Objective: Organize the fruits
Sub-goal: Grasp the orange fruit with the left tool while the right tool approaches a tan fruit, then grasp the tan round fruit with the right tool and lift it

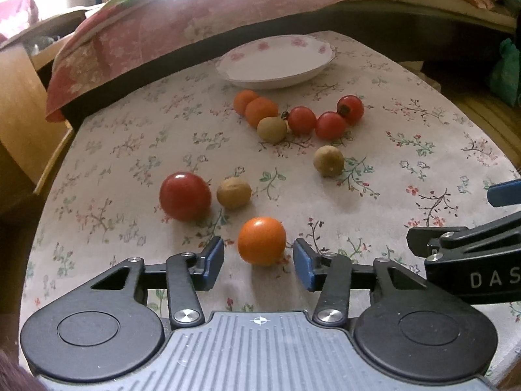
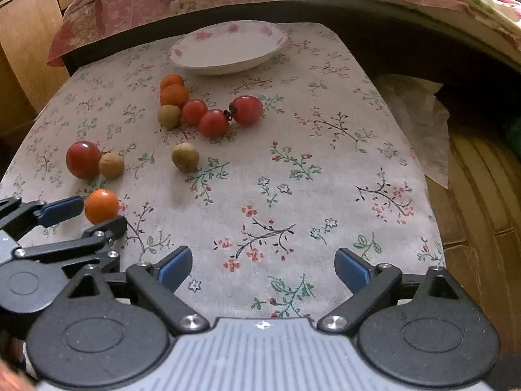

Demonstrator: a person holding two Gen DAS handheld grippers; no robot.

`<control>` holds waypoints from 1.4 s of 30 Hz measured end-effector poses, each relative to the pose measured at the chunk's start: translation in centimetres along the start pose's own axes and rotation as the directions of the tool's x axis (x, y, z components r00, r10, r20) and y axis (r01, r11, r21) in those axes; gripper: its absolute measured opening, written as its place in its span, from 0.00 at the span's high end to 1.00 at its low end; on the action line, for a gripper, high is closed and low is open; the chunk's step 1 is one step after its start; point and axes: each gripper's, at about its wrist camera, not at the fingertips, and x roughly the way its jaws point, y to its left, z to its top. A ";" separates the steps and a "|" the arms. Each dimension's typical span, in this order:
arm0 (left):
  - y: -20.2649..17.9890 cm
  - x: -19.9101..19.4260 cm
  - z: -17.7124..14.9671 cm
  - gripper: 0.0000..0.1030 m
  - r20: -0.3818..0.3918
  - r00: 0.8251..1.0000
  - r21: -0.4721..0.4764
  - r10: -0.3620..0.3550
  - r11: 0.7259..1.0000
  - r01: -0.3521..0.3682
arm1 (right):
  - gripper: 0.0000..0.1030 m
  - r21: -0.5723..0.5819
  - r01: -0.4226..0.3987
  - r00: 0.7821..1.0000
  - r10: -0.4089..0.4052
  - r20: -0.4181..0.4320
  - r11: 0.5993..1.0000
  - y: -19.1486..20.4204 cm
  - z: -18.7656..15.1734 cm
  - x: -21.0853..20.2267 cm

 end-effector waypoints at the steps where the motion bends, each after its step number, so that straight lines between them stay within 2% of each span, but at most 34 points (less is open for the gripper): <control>1: -0.1 0.1 0.0 0.47 0.002 1.000 0.007 0.002 1.000 -0.002 | 0.10 -0.004 -0.001 1.000 0.001 -0.001 1.000 0.0 0.1 0.1; 5: 0.0 0.3 0.2 0.51 0.010 1.000 0.015 -0.009 1.000 0.009 | 0.13 -0.014 -0.015 1.000 0.015 0.000 1.000 0.1 0.8 0.5; 9: 0.6 0.5 0.4 0.60 0.000 0.999 -0.011 -0.046 0.999 0.046 | 0.17 -0.033 -0.040 0.999 0.040 0.008 0.999 0.5 1.6 0.9; 15: 1.2 0.7 0.6 0.61 -0.008 0.997 -0.051 -0.076 0.996 0.075 | 0.19 -0.078 -0.091 0.995 0.093 0.024 0.993 1.2 2.9 1.6; 20: 1.7 0.7 0.7 0.61 -0.011 0.996 -0.074 -0.088 0.993 0.087 | 0.36 -0.123 -0.133 0.990 0.138 0.037 0.983 2.0 4.1 2.4; 31: 1.9 0.9 0.6 0.61 -0.007 0.995 -0.072 -0.098 0.993 0.097 | 0.53 -0.192 -0.186 0.980 0.196 0.037 0.964 3.5 6.4 5.0; 40: 2.1 1.0 0.6 0.57 -0.009 0.995 -0.087 -0.097 0.992 0.095 | 0.74 -0.277 -0.132 0.986 0.154 0.059 0.952 4.1 6.2 5.0; 42: 2.1 0.9 0.6 0.57 -0.008 0.995 -0.084 -0.095 0.992 0.094 | 0.74 -0.274 -0.138 0.986 0.158 0.052 0.952 3.9 6.2 4.9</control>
